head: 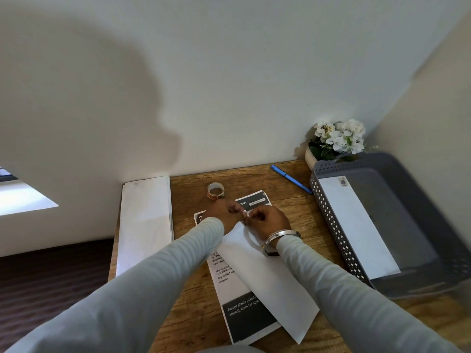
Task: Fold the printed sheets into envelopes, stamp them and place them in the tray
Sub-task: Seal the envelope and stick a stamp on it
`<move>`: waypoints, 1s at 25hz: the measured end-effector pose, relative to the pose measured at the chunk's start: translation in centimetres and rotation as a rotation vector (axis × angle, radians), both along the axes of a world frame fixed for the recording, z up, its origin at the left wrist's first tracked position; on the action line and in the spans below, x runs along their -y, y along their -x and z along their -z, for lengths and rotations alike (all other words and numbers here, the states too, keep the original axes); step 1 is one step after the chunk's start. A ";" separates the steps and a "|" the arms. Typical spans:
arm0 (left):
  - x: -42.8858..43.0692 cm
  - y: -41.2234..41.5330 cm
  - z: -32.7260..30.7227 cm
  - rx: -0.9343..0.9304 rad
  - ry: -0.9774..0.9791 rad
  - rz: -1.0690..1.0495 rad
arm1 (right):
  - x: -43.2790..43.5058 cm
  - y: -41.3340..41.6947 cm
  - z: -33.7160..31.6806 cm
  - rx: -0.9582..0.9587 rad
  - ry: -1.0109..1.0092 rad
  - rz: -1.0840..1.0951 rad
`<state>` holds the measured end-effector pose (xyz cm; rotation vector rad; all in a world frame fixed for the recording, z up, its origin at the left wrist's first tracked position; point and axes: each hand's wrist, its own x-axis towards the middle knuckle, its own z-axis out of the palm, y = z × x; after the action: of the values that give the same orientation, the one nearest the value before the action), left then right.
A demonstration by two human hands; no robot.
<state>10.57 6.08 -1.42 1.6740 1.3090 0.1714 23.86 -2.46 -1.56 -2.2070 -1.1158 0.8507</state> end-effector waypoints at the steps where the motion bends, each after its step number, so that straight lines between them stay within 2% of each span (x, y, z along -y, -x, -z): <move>1: 0.0 -0.1 0.0 -0.006 -0.013 0.001 | 0.0 0.0 0.0 0.001 0.004 -0.009; 5: 0.3 -0.2 -0.1 -0.031 -0.020 -0.006 | -0.1 -0.5 0.1 -0.001 0.030 -0.083; 10: 1.0 0.2 -0.4 -0.052 -0.086 -0.030 | 0.4 -0.1 0.4 0.093 -0.013 -0.095; 13: 1.7 1.0 -0.4 -0.055 -0.234 -0.026 | 0.7 0.1 0.6 0.133 -0.083 -0.090; 16: 2.6 2.0 -0.5 -0.100 -0.388 0.094 | 0.9 0.3 0.7 0.191 -0.124 -0.169; 20: 3.4 3.1 -0.3 -0.253 -0.594 0.289 | 1.4 0.5 1.0 0.267 -0.180 -0.260; 23: 3.7 3.6 -0.7 -0.324 -0.649 0.370 | 1.9 0.0 0.9 0.324 -0.226 -0.372; 25: 4.0 3.8 -0.7 -0.359 -0.675 0.413 | 2.5 0.0 0.6 0.433 -0.221 -0.502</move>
<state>6.76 2.08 -0.74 2.6122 1.1910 0.0674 23.89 -4.95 -2.17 -1.9988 -1.9250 0.4036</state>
